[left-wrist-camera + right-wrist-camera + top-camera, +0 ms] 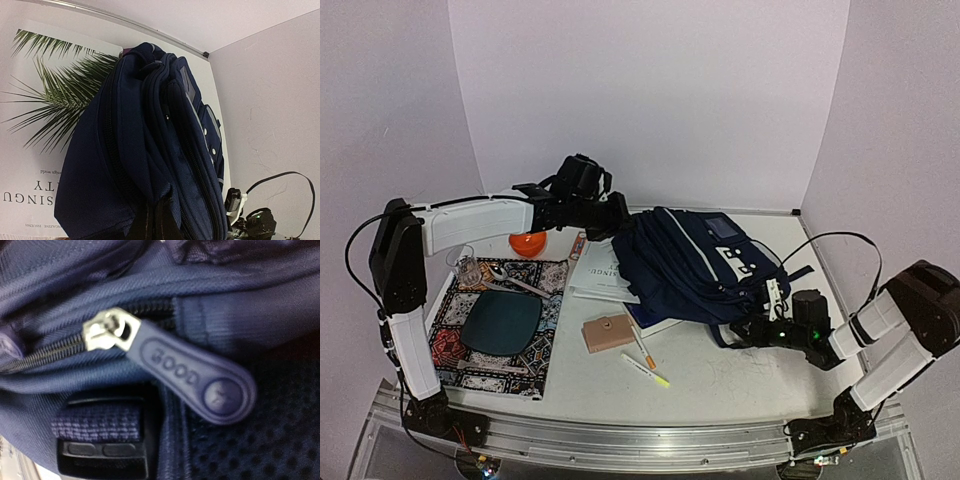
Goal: Pack the student bag
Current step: Adjust the student bag with the book.
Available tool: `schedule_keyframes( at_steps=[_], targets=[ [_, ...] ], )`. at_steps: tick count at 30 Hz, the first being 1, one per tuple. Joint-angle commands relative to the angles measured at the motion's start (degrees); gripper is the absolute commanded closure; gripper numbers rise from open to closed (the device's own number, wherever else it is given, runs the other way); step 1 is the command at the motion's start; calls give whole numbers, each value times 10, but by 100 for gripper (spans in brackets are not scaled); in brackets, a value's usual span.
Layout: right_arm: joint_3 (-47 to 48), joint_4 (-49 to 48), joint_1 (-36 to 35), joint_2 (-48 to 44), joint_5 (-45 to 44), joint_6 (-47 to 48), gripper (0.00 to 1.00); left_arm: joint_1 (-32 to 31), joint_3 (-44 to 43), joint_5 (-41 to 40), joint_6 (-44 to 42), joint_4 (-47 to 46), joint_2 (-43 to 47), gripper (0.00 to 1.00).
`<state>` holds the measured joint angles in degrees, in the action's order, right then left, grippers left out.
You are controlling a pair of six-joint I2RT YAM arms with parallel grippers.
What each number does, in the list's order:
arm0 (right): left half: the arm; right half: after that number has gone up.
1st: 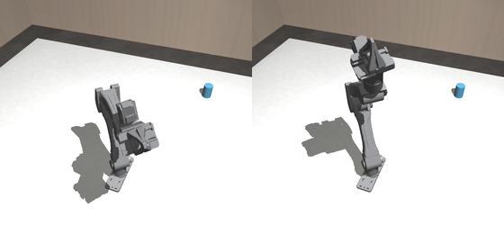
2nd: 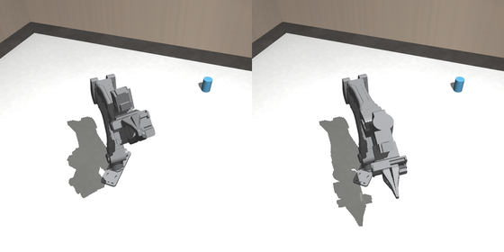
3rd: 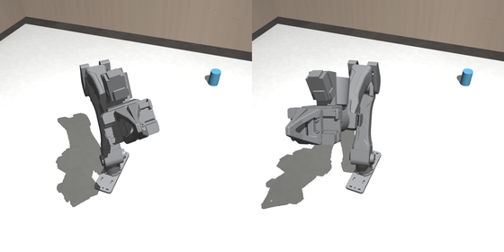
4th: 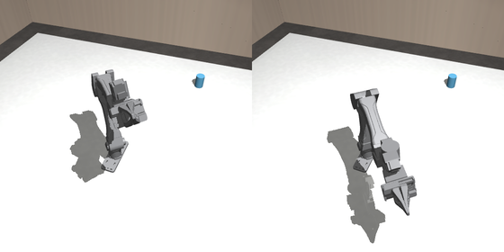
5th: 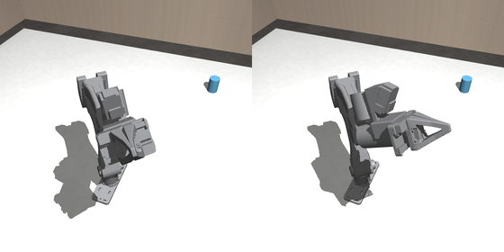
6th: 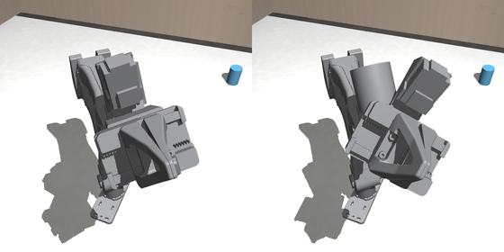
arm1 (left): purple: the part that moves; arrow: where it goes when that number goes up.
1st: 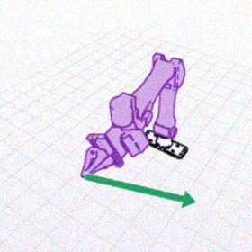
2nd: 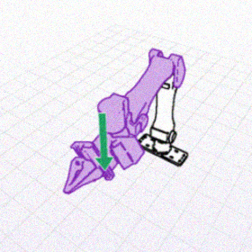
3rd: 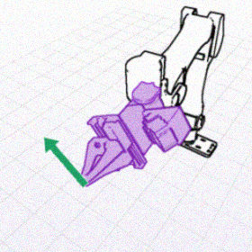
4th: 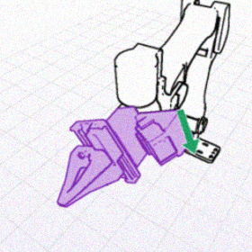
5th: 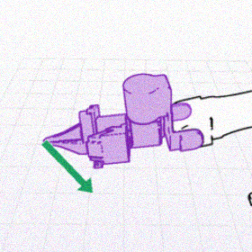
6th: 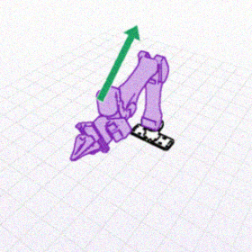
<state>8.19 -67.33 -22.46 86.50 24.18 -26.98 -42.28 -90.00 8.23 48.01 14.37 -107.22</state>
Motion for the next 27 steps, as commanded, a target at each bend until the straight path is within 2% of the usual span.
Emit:
schedule_keyframes(
  at_steps=[1,6,10,16,19,23,27],
  targets=[
    [-5,-8,-4,-46,7,2,86,4,-28,-9,1,-39,14,100],
    [1,82,-19,-118,5,-7,100,4,-18,-33,3,-40,16,100],
    [22,184,-37,-179,-4,-23,100,4,-10,-39,16,-53,8,100],
    [48,334,-50,-274,-19,-69,100,4,55,-62,50,-127,17,100],
    [60,371,-50,-301,-36,-79,100,4,59,-75,36,-135,16,100],
    [110,392,-50,-270,-29,-83,100,4,68,-105,-15,-135,28,80],
    [161,424,-52,-231,-21,-99,100,0,95,-135,-70,-124,59,52]
  ],
)
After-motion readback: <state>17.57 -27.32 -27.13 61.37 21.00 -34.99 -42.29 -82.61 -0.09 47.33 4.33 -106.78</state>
